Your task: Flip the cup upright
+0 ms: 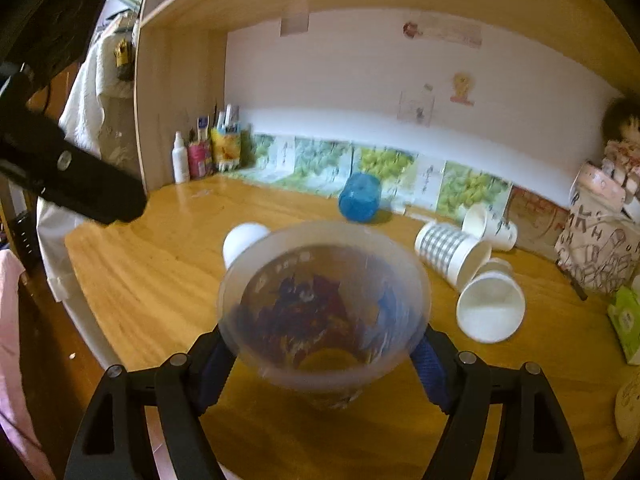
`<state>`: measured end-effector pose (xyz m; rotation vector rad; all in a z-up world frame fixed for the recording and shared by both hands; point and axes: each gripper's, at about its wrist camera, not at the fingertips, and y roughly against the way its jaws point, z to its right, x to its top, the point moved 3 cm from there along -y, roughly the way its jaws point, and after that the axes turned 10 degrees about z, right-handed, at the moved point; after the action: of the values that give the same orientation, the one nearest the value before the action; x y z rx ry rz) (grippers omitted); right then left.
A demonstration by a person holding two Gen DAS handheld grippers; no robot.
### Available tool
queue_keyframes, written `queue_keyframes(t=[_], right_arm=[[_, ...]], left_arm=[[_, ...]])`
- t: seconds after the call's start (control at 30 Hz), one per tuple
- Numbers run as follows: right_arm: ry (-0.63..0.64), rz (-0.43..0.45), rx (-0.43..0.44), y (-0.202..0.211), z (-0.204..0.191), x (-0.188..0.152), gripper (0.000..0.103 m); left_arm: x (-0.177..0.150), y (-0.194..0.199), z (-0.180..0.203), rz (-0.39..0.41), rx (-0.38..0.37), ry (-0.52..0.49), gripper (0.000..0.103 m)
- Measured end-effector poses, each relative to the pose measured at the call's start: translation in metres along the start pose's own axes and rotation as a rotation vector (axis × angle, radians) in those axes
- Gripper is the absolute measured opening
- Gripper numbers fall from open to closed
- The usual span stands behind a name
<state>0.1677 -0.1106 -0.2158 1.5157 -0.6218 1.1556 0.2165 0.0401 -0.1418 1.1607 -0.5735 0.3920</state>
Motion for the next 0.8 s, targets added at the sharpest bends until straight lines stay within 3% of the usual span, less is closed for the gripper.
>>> queue_keyframes(t=[0.23, 0.47, 0.7, 0.8], right_arm=[[-0.018, -0.098, -0.026, 0.01, -0.01, -0.007, 0.081], [-0.066, -0.117, -0.104, 0.041, -0.013, 0.001, 0.083], [-0.236, -0.171, -0.164, 0.073, -0.014, 0.034, 0.085], [-0.233, -0.198, -0.21, 0.087, -0.018, 0.053, 0.089]], left_arm=[[0.005, 0.01, 0.003, -0.004, -0.011, -0.051, 0.08], [-0.002, 0.031, 0.003, -0.004, 0.026, -0.085, 0.08], [-0.008, 0.066, 0.002, 0.023, 0.09, -0.088, 0.08], [-0.01, 0.078, 0.004, 0.048, 0.092, -0.078, 0.08]])
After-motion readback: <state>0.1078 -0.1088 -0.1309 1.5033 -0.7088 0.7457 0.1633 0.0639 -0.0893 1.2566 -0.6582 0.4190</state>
